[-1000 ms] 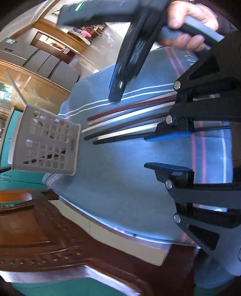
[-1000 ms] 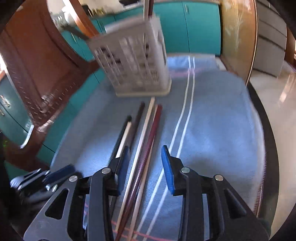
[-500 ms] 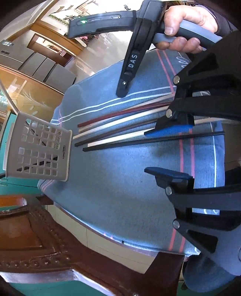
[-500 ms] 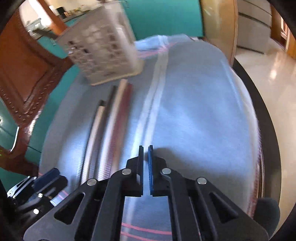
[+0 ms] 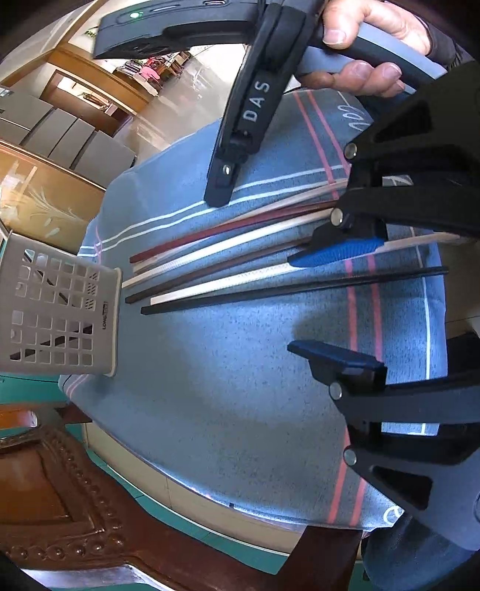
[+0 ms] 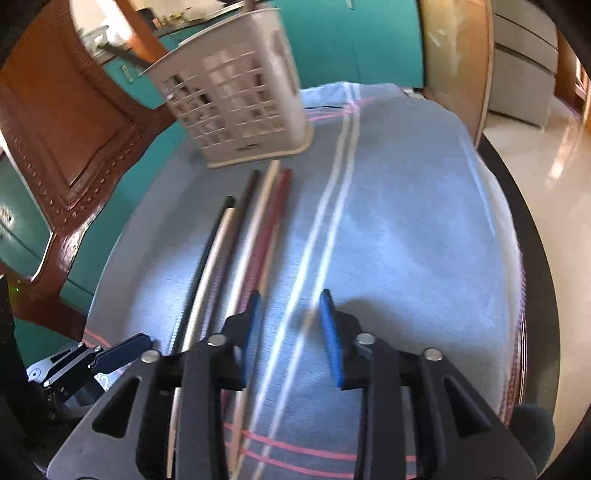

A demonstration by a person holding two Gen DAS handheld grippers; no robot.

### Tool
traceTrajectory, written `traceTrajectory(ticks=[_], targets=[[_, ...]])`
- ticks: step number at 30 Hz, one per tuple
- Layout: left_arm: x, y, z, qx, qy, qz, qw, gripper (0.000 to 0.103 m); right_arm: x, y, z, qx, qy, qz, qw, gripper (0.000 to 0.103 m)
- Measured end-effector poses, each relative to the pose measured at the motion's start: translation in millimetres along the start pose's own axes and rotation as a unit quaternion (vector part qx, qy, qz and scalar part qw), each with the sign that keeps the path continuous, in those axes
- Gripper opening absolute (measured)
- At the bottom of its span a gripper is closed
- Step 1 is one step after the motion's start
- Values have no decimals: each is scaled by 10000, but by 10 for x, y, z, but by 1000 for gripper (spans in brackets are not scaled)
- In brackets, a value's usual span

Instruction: Organize utensils

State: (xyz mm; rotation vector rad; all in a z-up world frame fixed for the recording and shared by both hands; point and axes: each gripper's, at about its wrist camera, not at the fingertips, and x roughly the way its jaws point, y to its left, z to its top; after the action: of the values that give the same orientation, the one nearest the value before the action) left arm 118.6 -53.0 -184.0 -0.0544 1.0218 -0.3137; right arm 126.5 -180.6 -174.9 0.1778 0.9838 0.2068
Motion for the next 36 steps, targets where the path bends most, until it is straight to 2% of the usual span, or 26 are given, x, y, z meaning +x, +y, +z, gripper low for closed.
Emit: traceTrajectory(ticks=[4,6,7,8,11,20,32,36], targets=[[3,26,8,-26,0,20,10000,42,95,91,9,-145,49,-70,9999,36],[2,33,9,-17,3,21,10000,42,84,127,-5,-249,14,-24,9997,29],[3,34,11,-3,4,30,10000,42,78,137,-12,-266,23,75,9996,20],[-4,35,7,7,3,30,10000,42,74,142,-15,-272,25,89,9996,16],[3,32,9,26,-2,57,10000,42,50,142,-29,-282,9,48,9996,10],[11,24,9,54,-8,80,10000,42,15,-116,-85,166,82,57,9998,10],[2,51,7,-38,14,19,10000,42,-128,-197,-141,302,7,134,9995,12],[-72,99,75,-99,-183,-17,9998,42,-211,-199,-96,173,-163,-91,9997,13]])
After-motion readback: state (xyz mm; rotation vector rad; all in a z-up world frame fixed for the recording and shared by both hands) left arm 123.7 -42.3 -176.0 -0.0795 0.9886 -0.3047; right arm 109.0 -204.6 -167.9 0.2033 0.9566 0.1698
